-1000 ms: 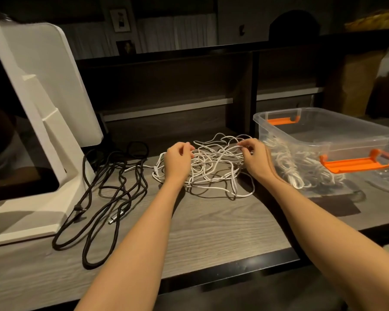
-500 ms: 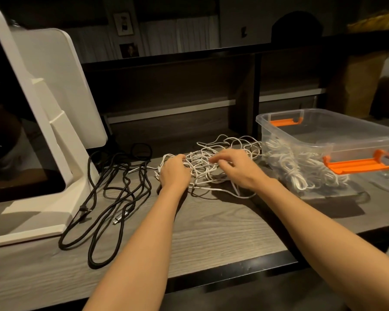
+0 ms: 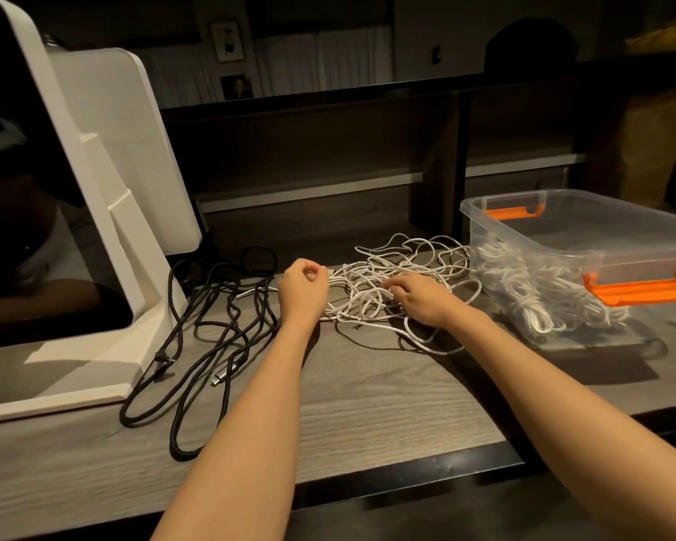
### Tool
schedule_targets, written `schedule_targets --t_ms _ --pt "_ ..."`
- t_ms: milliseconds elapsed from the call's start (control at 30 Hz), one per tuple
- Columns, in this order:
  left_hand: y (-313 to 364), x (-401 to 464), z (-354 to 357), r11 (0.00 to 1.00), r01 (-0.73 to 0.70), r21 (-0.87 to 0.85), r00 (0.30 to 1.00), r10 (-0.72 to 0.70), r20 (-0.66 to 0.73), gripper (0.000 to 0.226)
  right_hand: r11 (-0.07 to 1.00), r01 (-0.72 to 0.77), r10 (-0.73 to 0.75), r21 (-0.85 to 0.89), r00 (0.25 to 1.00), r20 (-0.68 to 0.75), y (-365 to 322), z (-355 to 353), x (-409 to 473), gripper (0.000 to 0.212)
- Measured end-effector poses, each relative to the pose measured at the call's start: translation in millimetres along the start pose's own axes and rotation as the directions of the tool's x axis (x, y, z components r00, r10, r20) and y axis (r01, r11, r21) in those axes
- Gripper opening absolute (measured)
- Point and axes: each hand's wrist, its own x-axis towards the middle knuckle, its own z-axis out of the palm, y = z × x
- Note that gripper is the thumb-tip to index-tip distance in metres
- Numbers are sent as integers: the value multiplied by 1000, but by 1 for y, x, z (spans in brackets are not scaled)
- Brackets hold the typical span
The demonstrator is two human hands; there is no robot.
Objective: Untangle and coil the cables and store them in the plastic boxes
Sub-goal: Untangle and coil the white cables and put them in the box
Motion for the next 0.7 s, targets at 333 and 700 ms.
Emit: schedule_targets --t_ms 333,700 --pt "-3 -2 0 998 -55 31 963 44 266 40 988 -149 139 -37 972 -192 12 -1 -2 26" --pt "-1 -5 3 720 -487 495 874 406 268 34 1000 10 1 29 925 -380 17 -7 -7 15"
